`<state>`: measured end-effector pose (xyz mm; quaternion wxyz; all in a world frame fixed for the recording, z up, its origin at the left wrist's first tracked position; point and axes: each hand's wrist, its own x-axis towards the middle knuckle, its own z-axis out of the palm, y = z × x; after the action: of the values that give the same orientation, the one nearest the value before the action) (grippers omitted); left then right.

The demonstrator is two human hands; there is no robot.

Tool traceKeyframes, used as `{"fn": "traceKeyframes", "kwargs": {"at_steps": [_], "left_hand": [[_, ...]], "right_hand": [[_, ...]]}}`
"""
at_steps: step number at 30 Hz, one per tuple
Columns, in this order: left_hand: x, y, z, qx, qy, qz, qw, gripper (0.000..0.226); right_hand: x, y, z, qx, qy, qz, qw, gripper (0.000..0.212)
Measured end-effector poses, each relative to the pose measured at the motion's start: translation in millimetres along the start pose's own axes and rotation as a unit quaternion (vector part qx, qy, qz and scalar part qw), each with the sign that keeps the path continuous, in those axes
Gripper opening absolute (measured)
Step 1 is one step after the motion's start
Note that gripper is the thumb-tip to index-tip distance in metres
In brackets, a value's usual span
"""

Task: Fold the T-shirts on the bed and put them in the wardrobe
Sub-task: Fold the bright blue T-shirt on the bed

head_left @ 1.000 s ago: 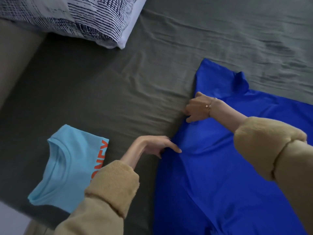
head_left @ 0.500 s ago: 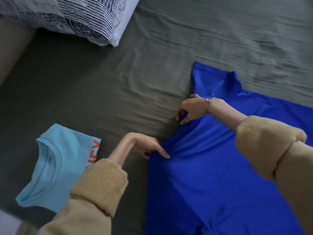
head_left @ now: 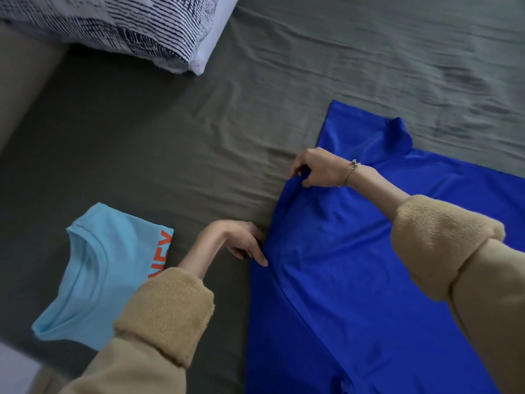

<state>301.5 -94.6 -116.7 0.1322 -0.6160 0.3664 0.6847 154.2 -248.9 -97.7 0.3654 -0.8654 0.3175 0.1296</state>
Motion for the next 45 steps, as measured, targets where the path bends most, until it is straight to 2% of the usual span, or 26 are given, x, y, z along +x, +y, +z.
{"fn": "traceKeyframes", "kwargs": {"at_steps": [4, 8, 10, 13, 15, 18, 22, 26, 28, 30, 32, 34, 36, 38, 42, 45], "left_hand": [[-2.6, 1.5, -6.1, 0.031, -0.010, -0.033, 0.999, 0.037], [-9.1, -1.4, -15.8, 0.076, 0.004, -0.052, 0.996, 0.031], [-9.5, 2.2, -20.5, 0.065, 0.057, -0.042, 0.995, 0.039], [-1.9, 12.4, -27.1, 0.004, 0.201, 0.012, 0.980, 0.050], [8.5, 23.1, -30.3, -0.060, 0.294, 0.071, 0.951, 0.045], [23.4, 49.7, -34.7, -0.090, 0.361, 0.142, 0.917, 0.036], [37.4, 82.9, -43.2, -0.074, 0.341, 0.177, 0.920, 0.042], [40.0, 96.4, -57.8, -0.043, 0.264, 0.119, 0.956, 0.062], [47.1, 97.7, -66.9, -0.014, 0.236, 0.093, 0.967, 0.067], [53.1, 95.7, -73.6, 0.000, 0.210, 0.090, 0.974, 0.058], [55.2, 93.9, -78.0, -0.025, 0.182, 0.094, 0.979, 0.057], [52.5, 92.5, -81.1, -0.076, 0.157, 0.097, 0.980, 0.062], [54.3, 89.8, -86.1, -0.111, 0.134, 0.108, 0.979, 0.054], [55.7, 89.4, -90.5, -0.126, 0.115, 0.117, 0.978, 0.029], [55.8, 93.2, -91.3, -0.104, 0.168, 0.088, 0.976, 0.003], [56.2, 96.4, -93.0, -0.090, 0.171, 0.061, 0.979, 0.015]], "right_hand": [[5.4, 3.9, 13.8, -0.017, 0.053, 0.011, 0.998, 0.029], [2.6, 8.0, 23.8, -0.015, 0.117, -0.017, 0.993, 0.028], [1.4, 12.2, 20.7, 0.003, 0.122, 0.003, 0.993, 0.031], [1.2, 32.3, 8.0, -0.015, 0.155, 0.079, 0.985, 0.033], [-0.9, 53.1, -1.3, -0.044, 0.184, 0.151, 0.970, 0.039], [-3.9, 82.9, -16.3, -0.023, 0.209, 0.217, 0.953, 0.047], [7.3, 109.8, -37.1, -0.030, 0.230, 0.224, 0.947, 0.061], [22.2, 116.9, -51.7, -0.017, 0.204, 0.224, 0.953, 0.074], [31.0, 121.1, -57.9, -0.009, 0.184, 0.228, 0.956, 0.067], [40.3, 125.3, -63.8, -0.009, 0.195, 0.222, 0.955, 0.043], [47.2, 128.0, -71.4, -0.008, 0.241, 0.208, 0.948, 0.024], [51.5, 131.4, -79.1, 0.025, 0.309, 0.211, 0.927, 0.023], [53.7, 136.0, -84.1, 0.058, 0.346, 0.217, 0.911, 0.025], [56.9, 140.1, -84.5, 0.052, 0.320, 0.211, 0.922, 0.028], [46.3, 147.6, -90.2, 0.005, 0.326, 0.252, 0.911, 0.034], [23.0, 166.3, -94.0, 0.003, 0.278, 0.310, 0.909, 0.046]]}}
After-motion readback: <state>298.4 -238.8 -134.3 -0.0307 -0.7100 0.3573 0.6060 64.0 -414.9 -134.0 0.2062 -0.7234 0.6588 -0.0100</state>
